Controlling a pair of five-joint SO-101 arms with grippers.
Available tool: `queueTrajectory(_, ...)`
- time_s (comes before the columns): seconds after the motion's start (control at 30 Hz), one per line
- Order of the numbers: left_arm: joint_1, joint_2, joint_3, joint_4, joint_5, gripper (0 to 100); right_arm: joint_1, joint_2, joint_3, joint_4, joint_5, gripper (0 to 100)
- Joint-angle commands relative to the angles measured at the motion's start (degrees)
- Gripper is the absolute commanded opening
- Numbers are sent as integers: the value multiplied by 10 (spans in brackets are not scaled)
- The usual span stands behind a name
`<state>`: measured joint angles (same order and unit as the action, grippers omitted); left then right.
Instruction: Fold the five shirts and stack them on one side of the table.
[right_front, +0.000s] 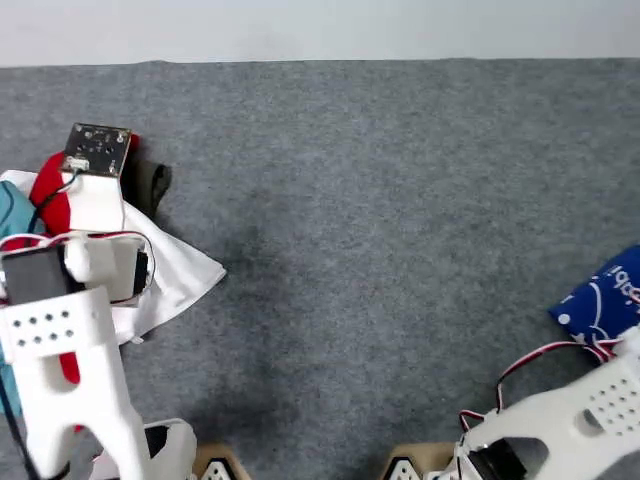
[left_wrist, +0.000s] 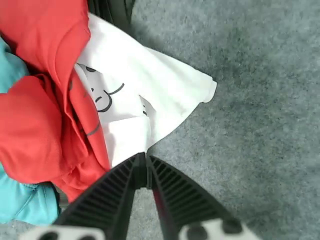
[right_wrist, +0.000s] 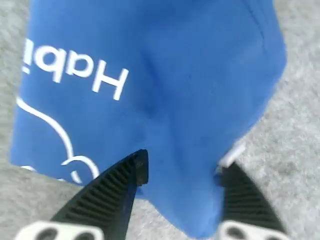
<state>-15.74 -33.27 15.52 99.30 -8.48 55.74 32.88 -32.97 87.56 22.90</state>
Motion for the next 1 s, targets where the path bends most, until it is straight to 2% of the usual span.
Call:
queueTrajectory(0.0, 3, -23, 15, 11, -2, 2, 1, -99, -32, 7, -20, 397)
queueTrajectory(0.1, 3, -40, 36, 11, -4, 2, -5, -136, -32, 19, -35, 389)
queueTrajectory(0.2, 4, -60, 55, 11, -3, 2, -38, -133, -28, 68, -40, 320)
queueTrajectory(0.4, 1, -87, 78, 11, -3, 2, -126, -47, -28, 143, -40, 4)
queueTrajectory(0.5, 1, -97, 78, 11, -4, 2, -143, 6, -28, 143, -64, 34)
queueTrajectory(0.77, 1, -98, 78, 11, -4, 2, -189, 147, -31, 109, -88, 10)
queueTrajectory(0.97, 1, -96, 78, 11, -4, 2, -199, 105, -32, 114, -84, 10)
